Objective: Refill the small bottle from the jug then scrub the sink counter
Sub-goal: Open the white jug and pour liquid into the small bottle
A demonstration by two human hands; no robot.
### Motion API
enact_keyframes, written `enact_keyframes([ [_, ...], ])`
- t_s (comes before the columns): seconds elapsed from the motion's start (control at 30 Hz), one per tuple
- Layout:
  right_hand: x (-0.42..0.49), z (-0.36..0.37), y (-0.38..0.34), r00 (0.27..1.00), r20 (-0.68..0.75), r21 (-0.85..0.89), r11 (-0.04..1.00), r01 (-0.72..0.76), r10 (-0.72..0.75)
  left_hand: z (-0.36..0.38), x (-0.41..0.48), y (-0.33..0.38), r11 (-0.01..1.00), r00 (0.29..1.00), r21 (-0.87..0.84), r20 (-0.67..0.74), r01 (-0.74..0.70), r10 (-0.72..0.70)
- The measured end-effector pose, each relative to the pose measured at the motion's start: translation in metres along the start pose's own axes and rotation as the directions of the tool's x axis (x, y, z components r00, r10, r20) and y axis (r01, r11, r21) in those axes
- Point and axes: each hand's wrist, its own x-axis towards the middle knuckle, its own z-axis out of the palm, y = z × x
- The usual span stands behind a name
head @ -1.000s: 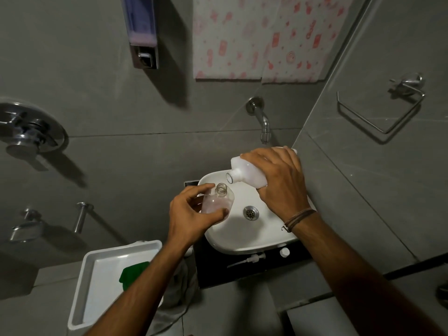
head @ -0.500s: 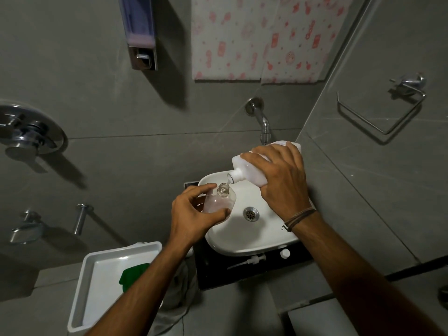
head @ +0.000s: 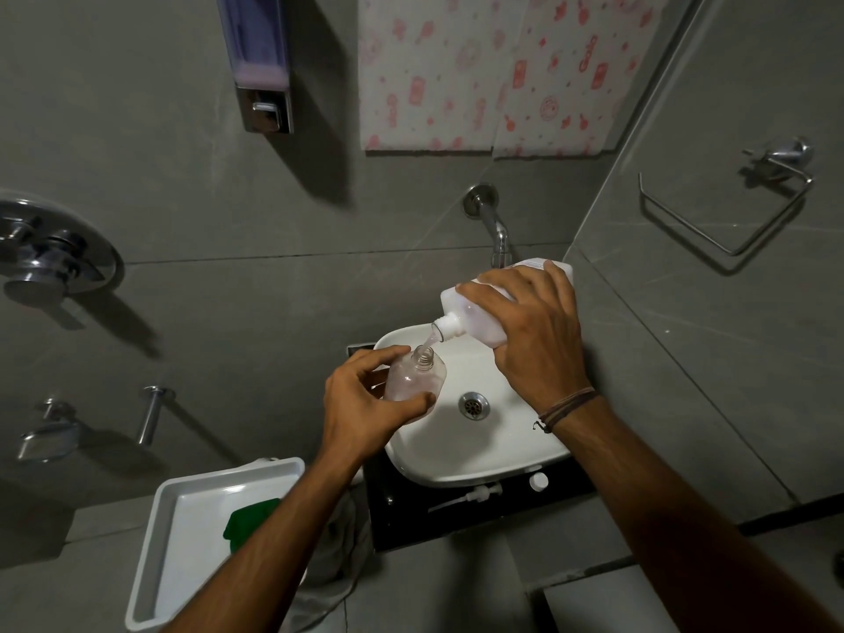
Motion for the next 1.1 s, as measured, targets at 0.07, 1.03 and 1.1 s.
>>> enact_keyframes([
  [0.07, 0.0012, 0.0013, 0.0025, 1.000, -0.014, -0.001, 1.000, 0.004, -0.004, 0.0000, 0.0016, -0.0008, 1.000, 1.000, 0.009, 0.003, -0.005, 0.005],
  [1.03, 0.0084, -0.0056, 0.0068, 1.000, -0.019, -0.042, 0.999, 0.020, -0.021, -0.0022, 0.0051, -0.0022, 1.000, 1.000, 0.006, -0.010, 0.004, -0.004],
  [1.1, 0.0089, -0.0054, 0.0071, 1.000, -0.017, -0.042, 0.999, 0.025, -0.026, -0.0022, 0.0059, -0.0034, 1.000, 1.000, 0.011, -0.013, 0.006, -0.006],
])
